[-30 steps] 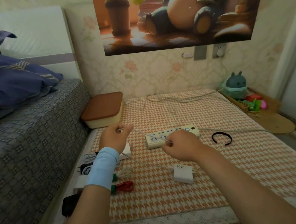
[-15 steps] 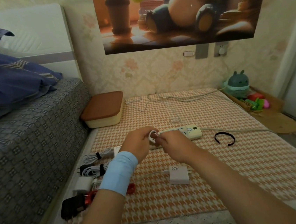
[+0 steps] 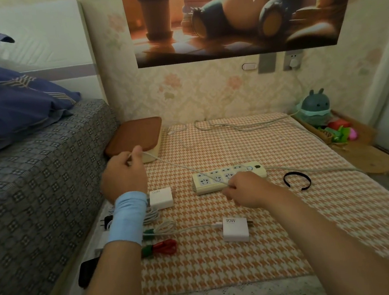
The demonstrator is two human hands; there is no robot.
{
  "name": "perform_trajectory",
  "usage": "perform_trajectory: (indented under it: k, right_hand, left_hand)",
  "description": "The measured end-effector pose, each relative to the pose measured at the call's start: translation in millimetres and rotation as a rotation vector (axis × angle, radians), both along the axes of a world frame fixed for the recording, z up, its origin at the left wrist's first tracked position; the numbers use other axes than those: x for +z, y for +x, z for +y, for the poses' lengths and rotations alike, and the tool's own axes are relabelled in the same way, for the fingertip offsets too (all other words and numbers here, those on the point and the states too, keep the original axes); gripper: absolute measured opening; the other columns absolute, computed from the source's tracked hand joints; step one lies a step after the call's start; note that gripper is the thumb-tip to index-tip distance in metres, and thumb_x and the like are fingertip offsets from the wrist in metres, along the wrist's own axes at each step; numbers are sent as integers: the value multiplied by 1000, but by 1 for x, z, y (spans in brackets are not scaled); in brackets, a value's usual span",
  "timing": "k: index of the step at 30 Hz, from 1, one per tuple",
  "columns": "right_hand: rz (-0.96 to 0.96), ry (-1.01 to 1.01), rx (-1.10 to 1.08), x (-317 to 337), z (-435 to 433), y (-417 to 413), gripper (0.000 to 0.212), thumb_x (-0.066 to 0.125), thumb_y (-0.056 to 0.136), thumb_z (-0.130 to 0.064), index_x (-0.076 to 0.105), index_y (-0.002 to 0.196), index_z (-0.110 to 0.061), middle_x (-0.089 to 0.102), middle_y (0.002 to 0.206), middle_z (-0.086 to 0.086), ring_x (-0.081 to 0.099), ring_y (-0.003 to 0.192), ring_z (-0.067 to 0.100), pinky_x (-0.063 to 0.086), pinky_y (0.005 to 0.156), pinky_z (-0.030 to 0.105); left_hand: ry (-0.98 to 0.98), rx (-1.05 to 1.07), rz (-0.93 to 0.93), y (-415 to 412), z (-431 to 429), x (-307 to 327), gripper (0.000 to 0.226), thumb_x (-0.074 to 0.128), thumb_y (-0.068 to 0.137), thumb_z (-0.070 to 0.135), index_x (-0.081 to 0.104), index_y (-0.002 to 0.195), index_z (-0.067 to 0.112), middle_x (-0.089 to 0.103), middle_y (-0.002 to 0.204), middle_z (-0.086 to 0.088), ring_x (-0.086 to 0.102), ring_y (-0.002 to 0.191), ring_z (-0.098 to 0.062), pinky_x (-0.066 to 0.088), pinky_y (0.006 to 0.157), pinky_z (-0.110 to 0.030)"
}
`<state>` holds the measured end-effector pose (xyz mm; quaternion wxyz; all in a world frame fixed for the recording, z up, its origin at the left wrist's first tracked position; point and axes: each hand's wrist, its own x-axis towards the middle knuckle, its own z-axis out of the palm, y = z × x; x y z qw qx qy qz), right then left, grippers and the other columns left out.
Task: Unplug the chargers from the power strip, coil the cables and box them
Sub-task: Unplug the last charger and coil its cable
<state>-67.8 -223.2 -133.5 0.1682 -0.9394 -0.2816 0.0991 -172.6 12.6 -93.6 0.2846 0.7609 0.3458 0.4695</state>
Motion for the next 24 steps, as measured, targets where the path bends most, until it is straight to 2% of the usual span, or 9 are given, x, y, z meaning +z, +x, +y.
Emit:
perform_trajectory:
  k: [3, 6, 10, 12, 14, 17, 19, 22, 24]
  right_hand:
    - [-13, 7, -2, 2, 1, 1, 46, 42, 106, -39, 74, 97, -8, 73, 93, 17, 63, 72, 29, 52, 70, 41]
    - [-13, -4, 57, 7, 6, -3, 44, 36, 108, -34, 75, 94, -19, 72, 103, 5, 65, 90, 23, 54, 87, 44]
    - [-142, -110, 184, 10, 23, -19, 37, 35, 110, -21, 72, 114, -18, 67, 119, 2, 61, 106, 24, 53, 88, 42]
    - [-168, -87, 206, 8, 32, -24, 35, 37, 110, -22, 71, 115, -19, 68, 117, 4, 62, 104, 26, 54, 85, 43]
    - [-181, -68, 200, 3, 39, -29, 35, 38, 109, -29, 71, 109, -17, 70, 108, 6, 64, 97, 27, 54, 82, 44]
    - [-151, -42, 116, -5, 41, -31, 36, 41, 108, -35, 63, 95, -11, 67, 90, 10, 62, 82, 28, 53, 73, 41]
    - [-118, -24, 91, -7, 38, -30, 35, 39, 109, -37, 59, 95, -12, 64, 87, 9, 59, 75, 26, 51, 69, 40]
    - [-41, 92, 113, 0, 35, -31, 33, 37, 109, -31, 64, 110, -12, 68, 100, 9, 62, 79, 25, 55, 74, 43]
    - [-41, 212, 159, 6, 37, -36, 33, 37, 109, -28, 66, 108, -13, 69, 96, 8, 63, 75, 24, 54, 71, 43]
  left_hand:
    - [71, 96, 117, 1, 11, -5, 42, 50, 95, 45, 71, 84, 10, 64, 86, -19, 57, 78, -36, 44, 78, -41]
    - [134, 191, 360, 5, 6, -8, 31, 54, 92, 32, 68, 114, 14, 61, 114, -21, 51, 108, -41, 36, 99, -51]
    - [401, 40, 351, 11, -22, -7, 67, 53, 72, -1, 48, 137, 16, 41, 146, -13, 34, 134, -35, 15, 113, -51]
    - [633, -4, 299, 16, -41, -4, 74, 43, 71, 1, 41, 144, 10, 33, 154, -13, 28, 140, -34, 6, 116, -48]
    - [728, 22, 307, 18, -54, -2, 75, 32, 76, 5, 28, 151, 8, 23, 159, -14, 23, 145, -34, 4, 119, -47]
    - [648, 64, 497, 19, -61, -5, 72, 29, 83, 10, 15, 153, 4, 11, 161, -18, 14, 147, -36, 4, 121, -50]
    - [525, 52, 681, 17, -56, -6, 76, 35, 82, 16, 8, 152, 3, 1, 161, -19, 4, 149, -35, -1, 121, -50]
    - [551, -253, 656, 18, -47, -13, 77, 45, 91, 18, 3, 155, 13, 0, 163, -11, -3, 150, -27, -4, 121, -43]
    - [561, -612, 511, 19, -50, -19, 57, 41, 99, 20, 22, 153, 19, 24, 159, -6, 17, 148, -21, 1, 121, -35]
